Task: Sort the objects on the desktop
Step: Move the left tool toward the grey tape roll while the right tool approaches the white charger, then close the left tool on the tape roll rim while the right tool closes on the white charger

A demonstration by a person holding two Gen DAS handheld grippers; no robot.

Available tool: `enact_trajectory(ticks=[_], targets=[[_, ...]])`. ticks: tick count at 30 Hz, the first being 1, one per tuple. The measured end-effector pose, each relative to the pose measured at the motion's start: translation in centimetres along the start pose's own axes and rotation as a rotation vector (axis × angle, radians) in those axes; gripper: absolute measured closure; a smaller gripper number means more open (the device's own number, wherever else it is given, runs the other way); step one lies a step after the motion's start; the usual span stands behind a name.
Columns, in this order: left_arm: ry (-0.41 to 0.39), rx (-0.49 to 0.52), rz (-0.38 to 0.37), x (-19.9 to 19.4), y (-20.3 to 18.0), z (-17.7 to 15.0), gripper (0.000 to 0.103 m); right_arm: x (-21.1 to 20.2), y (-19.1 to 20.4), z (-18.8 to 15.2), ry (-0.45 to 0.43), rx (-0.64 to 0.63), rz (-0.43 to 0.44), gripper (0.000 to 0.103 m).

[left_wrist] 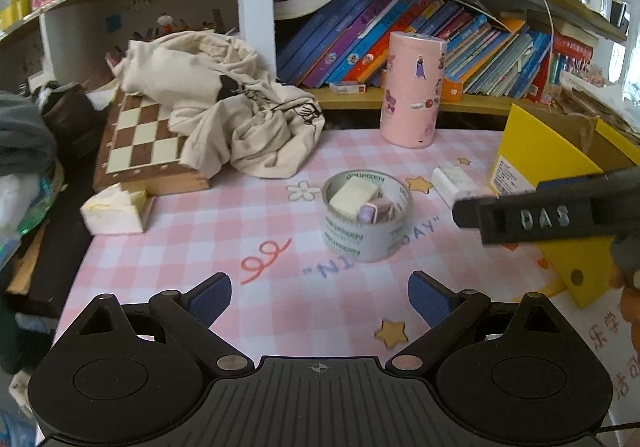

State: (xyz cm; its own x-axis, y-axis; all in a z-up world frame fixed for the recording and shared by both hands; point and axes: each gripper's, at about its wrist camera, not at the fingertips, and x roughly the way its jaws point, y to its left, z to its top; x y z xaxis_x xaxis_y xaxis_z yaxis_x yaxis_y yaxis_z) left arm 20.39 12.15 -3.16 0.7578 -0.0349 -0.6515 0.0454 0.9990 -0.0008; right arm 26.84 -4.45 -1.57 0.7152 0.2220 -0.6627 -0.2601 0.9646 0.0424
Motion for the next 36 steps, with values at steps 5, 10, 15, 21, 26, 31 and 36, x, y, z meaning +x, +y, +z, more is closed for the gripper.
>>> enact_trajectory(ticks=[5,10,15,21,26,31,36], targets=[[0.009,0.023,-0.037,3.3,-0.6,0.7,0.006,2.4,-0.2,1.6,-0.015,0.007,-0.063,0.012],[0.003,0.069,-0.058,5.8,-1.5,1.2,0.006,5.3,-0.5,2.9,-0.002,-0.005,-0.117,0.016],[-0.016,0.101,-0.078,7.9,-2.2,1.9,0.006,8.7,-1.0,3.8,0.071,-0.005,-0.132,0.022],[-0.033,0.139,-0.073,10.1,-2.6,3.1,0.006,11.9,-1.6,4.1,0.147,0.001,-0.146,0.027],[-0.01,0.155,-0.1,11.4,-2.4,3.2,0.006,13.5,-2.3,4.0,0.198,0.014,-0.145,0.03],[0.01,0.166,-0.11,12.2,-2.5,3.0,0.011,14.0,-2.9,4.1,0.207,0.047,-0.115,0.033],[0.026,0.159,-0.135,12.2,-2.6,2.9,0.019,13.6,-2.5,4.1,0.211,0.03,-0.057,0.062]])
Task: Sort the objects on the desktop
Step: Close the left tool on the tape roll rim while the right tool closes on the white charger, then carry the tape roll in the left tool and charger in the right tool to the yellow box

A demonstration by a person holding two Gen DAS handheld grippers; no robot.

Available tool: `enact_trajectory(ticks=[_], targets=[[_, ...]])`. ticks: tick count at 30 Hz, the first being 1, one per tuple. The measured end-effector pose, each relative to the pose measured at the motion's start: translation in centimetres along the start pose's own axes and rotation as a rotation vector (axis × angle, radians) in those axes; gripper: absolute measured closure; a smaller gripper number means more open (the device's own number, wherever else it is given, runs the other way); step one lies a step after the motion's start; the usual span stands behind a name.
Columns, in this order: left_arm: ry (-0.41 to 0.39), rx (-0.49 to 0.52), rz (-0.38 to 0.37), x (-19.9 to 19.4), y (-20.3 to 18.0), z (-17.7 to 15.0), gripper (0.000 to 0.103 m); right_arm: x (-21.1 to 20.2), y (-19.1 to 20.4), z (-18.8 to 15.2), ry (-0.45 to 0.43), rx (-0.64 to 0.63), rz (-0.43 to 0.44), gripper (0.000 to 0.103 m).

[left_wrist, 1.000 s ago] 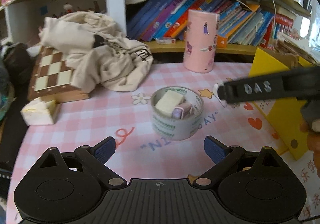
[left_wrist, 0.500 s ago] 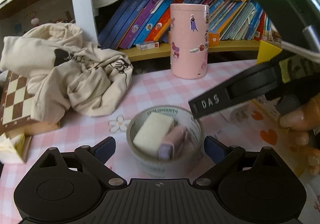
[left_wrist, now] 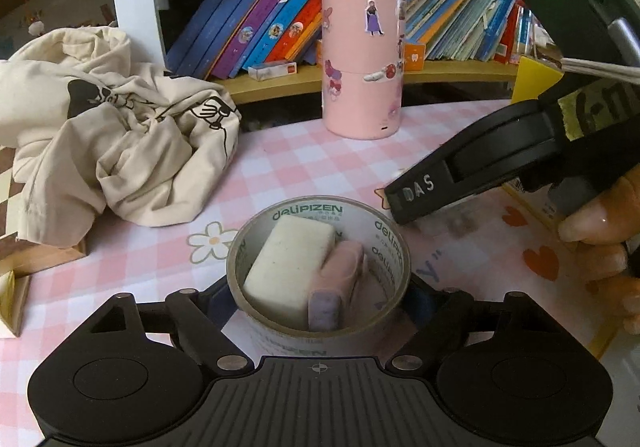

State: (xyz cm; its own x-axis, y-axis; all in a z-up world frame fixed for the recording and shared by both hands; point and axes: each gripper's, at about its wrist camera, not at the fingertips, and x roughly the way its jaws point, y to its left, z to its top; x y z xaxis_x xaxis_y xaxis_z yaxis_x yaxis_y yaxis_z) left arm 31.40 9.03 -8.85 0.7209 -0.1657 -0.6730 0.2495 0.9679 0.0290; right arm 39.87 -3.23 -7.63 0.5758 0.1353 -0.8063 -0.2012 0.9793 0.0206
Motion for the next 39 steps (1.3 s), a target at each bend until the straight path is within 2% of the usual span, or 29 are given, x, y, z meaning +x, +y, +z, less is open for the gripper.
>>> enact_trajectory(ticks=[7,21,39], targets=[[-0.008,-0.028,0.02,-2.2,0.5,-0.5,0.019,-1.9,0.5,-1.1,-0.006,0.001,0.062,0.062],[-0.136,-0.08,0.053,-10.6,0.5,-1.1,0.019,-8.8,1.1,-4.5,-0.067,-0.065,0.137,0.062],[-0.09,-0.104,0.062,-17.1,-1.6,-5.2,0.019,-14.5,1.4,-10.4,-0.04,-0.108,0.207,0.062]])
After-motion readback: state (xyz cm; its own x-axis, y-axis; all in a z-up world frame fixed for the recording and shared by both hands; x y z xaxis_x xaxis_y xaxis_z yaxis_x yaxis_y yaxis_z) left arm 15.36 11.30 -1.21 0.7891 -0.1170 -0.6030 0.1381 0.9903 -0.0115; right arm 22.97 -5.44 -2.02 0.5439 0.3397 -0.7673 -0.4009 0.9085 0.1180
